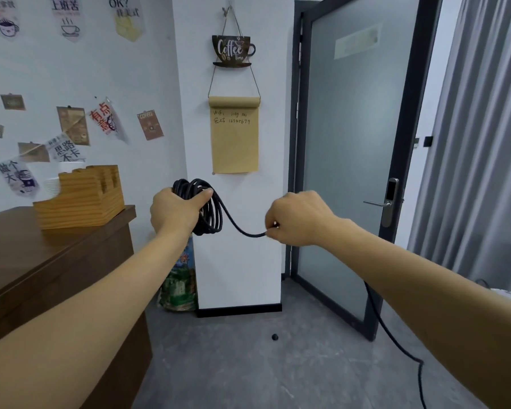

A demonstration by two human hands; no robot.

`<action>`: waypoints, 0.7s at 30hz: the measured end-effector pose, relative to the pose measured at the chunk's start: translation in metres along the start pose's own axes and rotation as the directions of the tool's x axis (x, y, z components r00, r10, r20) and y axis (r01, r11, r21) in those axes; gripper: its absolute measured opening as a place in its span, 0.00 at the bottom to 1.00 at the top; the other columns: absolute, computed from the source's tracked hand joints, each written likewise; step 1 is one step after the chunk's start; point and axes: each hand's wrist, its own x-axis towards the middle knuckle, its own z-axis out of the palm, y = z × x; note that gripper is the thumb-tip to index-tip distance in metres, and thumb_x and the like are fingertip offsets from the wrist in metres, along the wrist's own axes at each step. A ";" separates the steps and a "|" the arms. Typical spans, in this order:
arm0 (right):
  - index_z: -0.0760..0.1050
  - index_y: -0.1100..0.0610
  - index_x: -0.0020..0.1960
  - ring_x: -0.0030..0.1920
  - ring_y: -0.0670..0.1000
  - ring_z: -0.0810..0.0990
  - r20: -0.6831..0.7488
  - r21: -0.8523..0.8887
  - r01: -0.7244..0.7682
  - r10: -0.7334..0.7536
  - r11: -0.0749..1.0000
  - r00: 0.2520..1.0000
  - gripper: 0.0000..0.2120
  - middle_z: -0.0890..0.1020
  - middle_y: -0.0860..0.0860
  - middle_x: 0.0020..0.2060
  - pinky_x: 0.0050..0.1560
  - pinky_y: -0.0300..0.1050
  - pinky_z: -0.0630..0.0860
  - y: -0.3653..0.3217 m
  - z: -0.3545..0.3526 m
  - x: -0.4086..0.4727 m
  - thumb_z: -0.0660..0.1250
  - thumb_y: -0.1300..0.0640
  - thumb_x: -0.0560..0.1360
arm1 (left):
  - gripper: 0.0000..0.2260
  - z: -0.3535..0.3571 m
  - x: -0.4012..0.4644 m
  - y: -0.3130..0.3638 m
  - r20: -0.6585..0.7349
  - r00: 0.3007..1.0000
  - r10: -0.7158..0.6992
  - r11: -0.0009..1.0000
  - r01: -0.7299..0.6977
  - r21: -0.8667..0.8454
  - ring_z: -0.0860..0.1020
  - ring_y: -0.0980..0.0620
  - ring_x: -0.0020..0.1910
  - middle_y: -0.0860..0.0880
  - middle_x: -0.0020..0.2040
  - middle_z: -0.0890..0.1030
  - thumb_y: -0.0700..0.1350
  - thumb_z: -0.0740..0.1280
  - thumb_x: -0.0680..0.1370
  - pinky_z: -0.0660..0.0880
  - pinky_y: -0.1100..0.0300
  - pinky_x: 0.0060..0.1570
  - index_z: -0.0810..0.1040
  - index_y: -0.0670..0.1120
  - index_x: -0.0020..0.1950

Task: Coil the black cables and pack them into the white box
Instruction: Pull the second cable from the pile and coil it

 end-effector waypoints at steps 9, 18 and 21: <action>0.83 0.49 0.47 0.42 0.45 0.77 0.104 0.375 0.111 -0.161 0.920 0.981 0.06 0.82 0.42 0.38 0.44 0.42 0.73 -0.019 -0.033 0.004 0.69 0.50 0.73 | 0.22 0.010 -0.021 0.009 0.109 0.990 0.087 0.996 -0.090 0.021 0.78 0.46 0.40 0.47 0.39 0.79 0.58 0.75 0.66 0.76 0.53 0.41 0.77 0.40 0.44; 0.82 0.62 0.45 0.35 0.46 0.74 0.019 0.785 0.025 -0.064 0.619 0.998 0.10 0.82 0.55 0.36 0.42 0.45 0.74 -0.009 -0.013 0.000 0.70 0.55 0.73 | 0.21 0.014 -0.044 0.013 0.465 0.884 -0.055 0.961 0.172 -0.214 0.71 0.49 0.29 0.50 0.26 0.72 0.59 0.73 0.67 0.69 0.63 0.28 0.70 0.44 0.32; 0.80 0.64 0.41 0.28 0.45 0.71 -0.043 0.857 -0.003 0.076 0.516 0.996 0.11 0.79 0.51 0.29 0.34 0.43 0.70 -0.008 -0.005 0.000 0.73 0.55 0.71 | 0.28 0.015 -0.052 0.017 0.579 0.810 -0.099 0.927 0.286 -0.242 0.70 0.50 0.28 0.53 0.24 0.72 0.69 0.70 0.59 0.67 0.56 0.37 0.76 0.44 0.37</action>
